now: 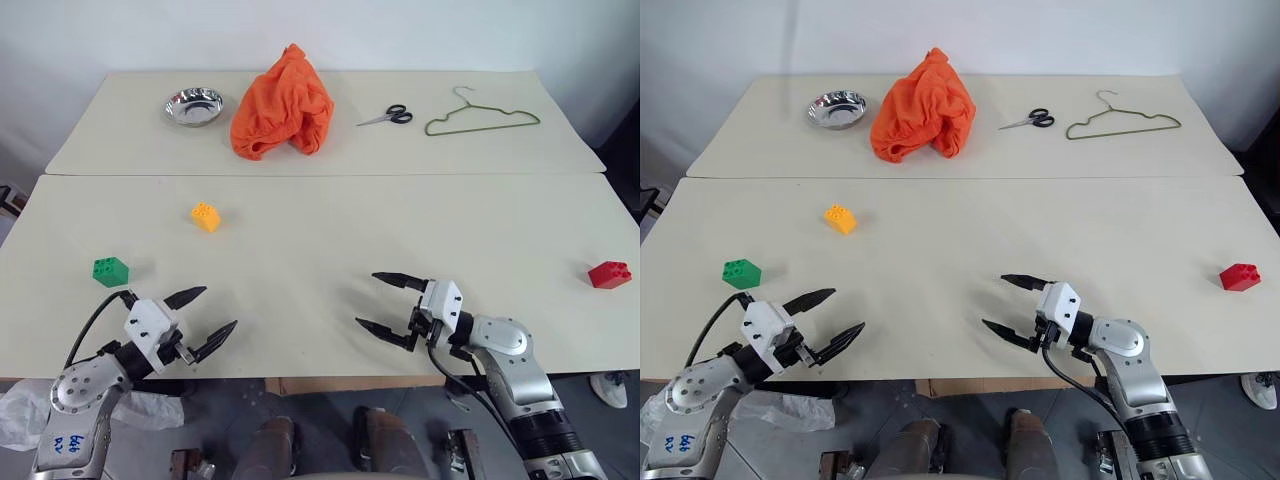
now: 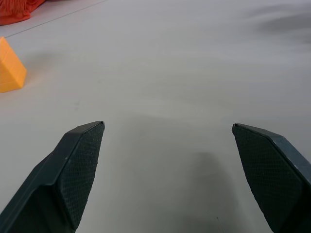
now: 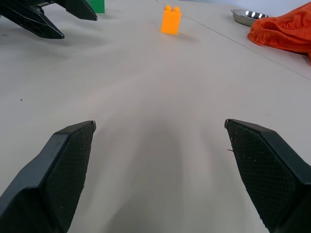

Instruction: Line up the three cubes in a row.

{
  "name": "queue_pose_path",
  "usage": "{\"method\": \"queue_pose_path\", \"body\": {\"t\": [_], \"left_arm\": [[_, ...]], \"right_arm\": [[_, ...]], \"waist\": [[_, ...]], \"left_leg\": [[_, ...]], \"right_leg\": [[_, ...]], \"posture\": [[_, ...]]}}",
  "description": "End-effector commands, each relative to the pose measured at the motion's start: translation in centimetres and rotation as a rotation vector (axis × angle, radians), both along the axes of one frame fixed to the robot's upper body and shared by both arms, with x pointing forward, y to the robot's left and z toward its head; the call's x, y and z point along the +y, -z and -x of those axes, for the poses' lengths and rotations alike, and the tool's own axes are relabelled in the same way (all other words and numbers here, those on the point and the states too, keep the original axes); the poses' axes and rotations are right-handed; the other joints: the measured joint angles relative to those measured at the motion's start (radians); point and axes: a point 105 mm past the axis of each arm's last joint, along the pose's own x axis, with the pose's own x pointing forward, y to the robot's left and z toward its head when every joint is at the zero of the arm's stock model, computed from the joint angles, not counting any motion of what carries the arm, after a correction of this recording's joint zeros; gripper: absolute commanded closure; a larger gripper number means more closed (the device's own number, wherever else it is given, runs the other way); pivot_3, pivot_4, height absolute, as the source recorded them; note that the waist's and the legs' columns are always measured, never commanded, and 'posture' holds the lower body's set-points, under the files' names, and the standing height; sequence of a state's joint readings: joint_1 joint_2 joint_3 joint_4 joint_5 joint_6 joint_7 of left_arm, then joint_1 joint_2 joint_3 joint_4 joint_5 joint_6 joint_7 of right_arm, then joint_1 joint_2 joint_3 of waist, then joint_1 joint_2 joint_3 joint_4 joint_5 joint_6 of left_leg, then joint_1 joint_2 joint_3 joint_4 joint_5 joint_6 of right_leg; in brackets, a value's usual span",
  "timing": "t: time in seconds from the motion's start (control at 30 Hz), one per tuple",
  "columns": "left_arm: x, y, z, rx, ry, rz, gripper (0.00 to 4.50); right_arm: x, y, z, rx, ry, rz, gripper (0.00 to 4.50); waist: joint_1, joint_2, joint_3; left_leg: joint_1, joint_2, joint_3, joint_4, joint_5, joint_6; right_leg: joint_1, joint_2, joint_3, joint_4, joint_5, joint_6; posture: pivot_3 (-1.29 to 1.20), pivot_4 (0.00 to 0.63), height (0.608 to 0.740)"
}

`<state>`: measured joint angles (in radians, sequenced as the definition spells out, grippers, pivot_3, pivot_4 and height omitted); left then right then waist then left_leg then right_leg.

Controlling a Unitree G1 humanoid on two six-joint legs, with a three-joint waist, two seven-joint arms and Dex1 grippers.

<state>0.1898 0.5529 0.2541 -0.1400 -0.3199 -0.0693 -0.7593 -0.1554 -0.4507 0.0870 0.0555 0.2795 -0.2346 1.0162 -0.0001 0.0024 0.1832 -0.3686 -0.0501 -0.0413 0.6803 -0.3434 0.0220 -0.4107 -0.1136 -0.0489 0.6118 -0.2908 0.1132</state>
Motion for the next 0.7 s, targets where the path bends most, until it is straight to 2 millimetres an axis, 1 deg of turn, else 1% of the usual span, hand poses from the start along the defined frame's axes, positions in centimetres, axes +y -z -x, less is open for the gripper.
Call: {"method": "queue_pose_path", "body": {"t": [0.03,0.07,0.1,0.13,0.17,0.23,0.27,0.3,0.37,0.4,0.43,0.47,0.5,0.53,0.57,0.6,0.63,0.67,0.7], "left_arm": [[0.4,-0.4,0.0,-0.022,-0.026,-0.002,0.02],[0.5,-0.4,-0.1,-0.008,-0.029,0.016,0.02],[0.5,0.5,0.2,0.104,-0.006,0.027,0.02],[0.6,0.2,0.0,0.097,-0.010,0.021,0.02],[0.4,-0.4,-0.4,0.098,-0.011,0.049,0.02],[-0.1,-2.3,-1.3,0.043,-0.016,0.114,0.02],[-0.7,-2.8,-1.4,0.032,0.017,0.117,0.02],[-1.9,-3.2,-1.6,0.014,0.076,0.096,0.02],[-3.4,-3.6,-1.7,-0.011,0.160,0.065,0.02],[-4.6,-3.9,-1.6,-0.038,0.231,0.054,0.02],[-6.1,-4.2,-1.3,-0.078,0.333,0.035,0.02],[-7.1,-4.4,-1.0,-0.107,0.405,0.019,0.02],[-8.3,-4.4,-0.2,-0.115,0.515,0.012,0.02],[-8.9,-4.2,0.1,-0.096,0.564,0.017,0.02],[-9.1,-4.0,0.1,-0.078,0.588,0.023,0.02],[-9.7,-3.9,-0.2,-0.066,0.603,0.040,0.02],[-10.0,-3.9,-0.6,-0.061,0.604,0.052,0.02],[-10.3,-3.7,-0.9,-0.056,0.613,0.045,0.02],[-10.5,-3.5,-1.2,-0.055,0.622,0.033,0.02]], "right_arm": [[0.1,-0.9,0.0,-0.032,-0.011,-0.012,0.00],[0.1,-0.9,0.0,-0.035,-0.010,-0.012,0.00],[0.1,-0.9,-0.1,-0.038,-0.006,-0.013,0.00],[-0.2,-1.1,0.0,-0.041,0.005,-0.013,0.00],[-0.7,-1.6,0.3,-0.028,0.017,-0.036,0.00],[-1.9,-2.6,0.6,-0.007,0.072,-0.080,0.00],[-2.7,-3.0,0.6,-0.023,0.118,-0.087,0.00],[-4.0,-3.6,0.6,-0.047,0.201,-0.101,0.00],[-6.0,-4.4,0.7,-0.075,0.318,-0.116,0.00],[-7.5,-4.8,0.9,-0.088,0.407,-0.128,0.00],[-10.0,-5.3,1.2,-0.114,0.540,-0.139,0.00],[-11.7,-5.7,1.7,-0.134,0.633,-0.145,0.00],[-14.0,-6.2,2.2,-0.141,0.757,-0.195,0.00],[-16.6,-6.5,3.0,-0.158,0.893,-0.242,0.00],[-18.2,-6.6,3.5,-0.166,0.979,-0.273,0.00],[-21.3,-5.6,5.2,-0.170,1.113,-0.243,0.00],[-23.2,-4.9,6.5,-0.173,1.192,-0.207,0.00],[-25.7,-3.9,8.2,-0.160,1.300,-0.172,0.00],[-27.7,-2.8,9.7,-0.127,1.384,-0.166,0.00]], "waist": [[0.000,0.000,0.000],[0.000,0.000,0.000],[0.000,0.000,0.000],[0.000,0.000,0.000],[0.000,0.000,0.000],[0.010,0.001,0.001],[0.017,0.001,0.001],[0.023,0.001,0.001],[0.027,0.001,0.000],[0.028,0.002,0.000],[0.028,0.002,0.000],[0.030,0.002,0.000],[0.033,0.003,-0.001],[0.029,0.003,-0.001],[0.027,0.003,-0.001],[0.026,0.004,-0.001],[0.025,0.004,-0.002],[0.025,0.004,-0.002],[0.025,0.004,-0.002]], "left_leg": [[0.000,0.000,0.000,0.000,0.000,0.000],[0.000,0.000,0.000,0.000,0.000,0.000],[0.000,0.000,0.000,0.000,0.000,0.000],[0.000,0.000,0.000,0.000,0.000,0.000],[0.000,0.000,0.000,0.000,0.000,0.000],[0.000,0.000,-0.001,0.000,0.000,0.000],[-0.001,0.000,-0.001,0.000,0.000,0.000],[-0.001,0.000,-0.001,0.001,0.000,0.000],[-0.001,-0.001,-0.001,0.001,0.000,0.000],[0.000,-0.001,-0.001,0.001,0.000,0.000],[-0.001,-0.001,-0.001,0.001,0.000,0.000],[0.000,-0.001,-0.001,0.001,0.000,0.000],[-0.001,-0.002,-0.001,0.000,0.000,0.000],[-0.001,-0.002,-0.001,0.000,0.000,0.000],[0.000,-0.002,0.000,0.000,0.000,0.000],[-0.001,-0.002,0.000,0.000,0.000,0.000],[0.000,-0.002,0.000,0.000,0.000,0.000],[0.000,-0.002,0.000,-0.001,0.000,0.000],[0.000,-0.001,0.001,-0.001,0.000,0.000]], "right_leg": [[0.000,0.000,0.000,0.000,0.000,0.000],[0.000,0.000,0.000,0.000,0.000,0.000],[0.000,0.000,0.000,0.000,0.000,0.000],[0.000,0.000,0.000,0.000,0.000,0.000],[0.000,0.000,0.000,0.000,0.000,0.000],[0.000,0.000,0.000,0.000,0.000,0.000],[0.000,0.000,0.000,0.000,0.000,0.000],[0.000,-0.001,0.000,0.000,0.000,0.000],[0.001,-0.001,0.000,0.000,0.000,0.000],[0.001,-0.001,0.000,0.000,0.000,0.000],[0.001,-0.001,0.000,0.000,0.000,0.000],[0.001,-0.001,0.000,0.000,0.000,0.000],[0.001,-0.001,-0.001,0.000,0.000,0.000],[0.001,-0.001,-0.001,-0.001,0.000,0.000],[0.001,-0.001,0.000,0.000,0.000,0.000],[0.001,0.000,0.000,0.000,0.000,0.000],[0.001,0.000,0.000,-0.001,0.000,0.000],[0.001,0.000,0.000,-0.001,0.000,0.000],[0.001,0.001,0.000,-0.001,0.000,0.000]], "posture": [[0.00,0.150,0.740],[0.00,0.150,0.740],[0.00,0.150,0.740],[0.00,0.150,0.740],[0.00,0.150,0.740],[0.00,0.150,0.740],[0.00,0.150,0.740],[0.00,0.150,0.740],[0.00,0.150,0.740],[0.00,0.150,0.740],[0.00,0.150,0.740],[0.00,0.150,0.740],[0.00,0.150,0.740],[0.00,0.150,0.740],[0.00,0.150,0.740],[0.00,0.150,0.740],[0.00,0.150,0.740],[0.00,0.150,0.740],[0.00,0.150,0.740]]}}
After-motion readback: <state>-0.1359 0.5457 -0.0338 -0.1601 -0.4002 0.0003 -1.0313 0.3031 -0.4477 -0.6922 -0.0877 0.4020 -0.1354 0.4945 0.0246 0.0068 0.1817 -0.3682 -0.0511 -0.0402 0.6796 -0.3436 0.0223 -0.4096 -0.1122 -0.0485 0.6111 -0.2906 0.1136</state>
